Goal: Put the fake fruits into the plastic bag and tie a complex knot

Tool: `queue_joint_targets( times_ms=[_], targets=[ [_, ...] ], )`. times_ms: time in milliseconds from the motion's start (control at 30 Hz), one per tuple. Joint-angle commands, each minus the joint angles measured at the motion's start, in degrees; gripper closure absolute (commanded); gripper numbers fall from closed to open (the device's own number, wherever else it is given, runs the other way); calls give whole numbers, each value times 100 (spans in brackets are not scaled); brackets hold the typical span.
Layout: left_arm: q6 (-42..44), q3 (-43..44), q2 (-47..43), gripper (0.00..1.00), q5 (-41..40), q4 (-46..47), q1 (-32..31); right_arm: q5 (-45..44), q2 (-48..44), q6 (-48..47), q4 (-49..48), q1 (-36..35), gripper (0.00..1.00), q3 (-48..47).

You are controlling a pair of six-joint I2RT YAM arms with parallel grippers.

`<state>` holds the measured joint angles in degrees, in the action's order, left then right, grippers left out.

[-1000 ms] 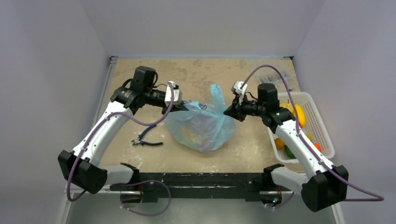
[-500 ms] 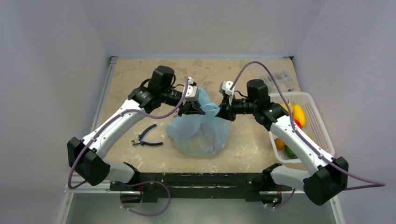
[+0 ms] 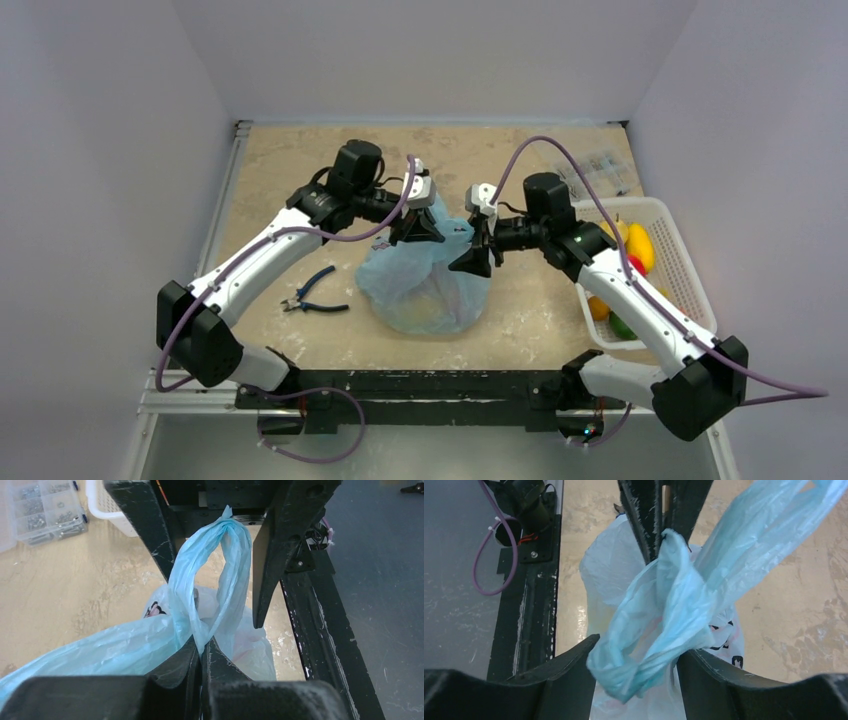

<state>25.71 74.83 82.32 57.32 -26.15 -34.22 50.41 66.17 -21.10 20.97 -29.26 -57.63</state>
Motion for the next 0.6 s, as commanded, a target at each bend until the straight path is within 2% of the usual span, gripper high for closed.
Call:
queue_joint_targets(
  times_ms=[0, 133, 333, 400, 500, 567],
  targets=[
    [-353, 134, -41, 100, 175, 559, 109, 191, -148, -262, 99, -44, 44, -68],
    [-508, 232, 85, 100, 153, 648, 10, 244, -52, -54, -136, -99, 45, -142],
    [-31, 399, 173, 100, 257, 270, -143, 223, 10, 79, -282, -140, 53, -125],
    [55, 480, 206, 100, 326, 90, -172, 210, 2, 119, -315, -141, 60, -86],
    [68, 505, 223, 98, 399, 49, -190, 119, -37, 189, -411, -136, 76, -20],
    [158, 569, 223, 92, 415, -114, -209, 56, -43, 199, -421, -141, 89, 5]
  ],
)
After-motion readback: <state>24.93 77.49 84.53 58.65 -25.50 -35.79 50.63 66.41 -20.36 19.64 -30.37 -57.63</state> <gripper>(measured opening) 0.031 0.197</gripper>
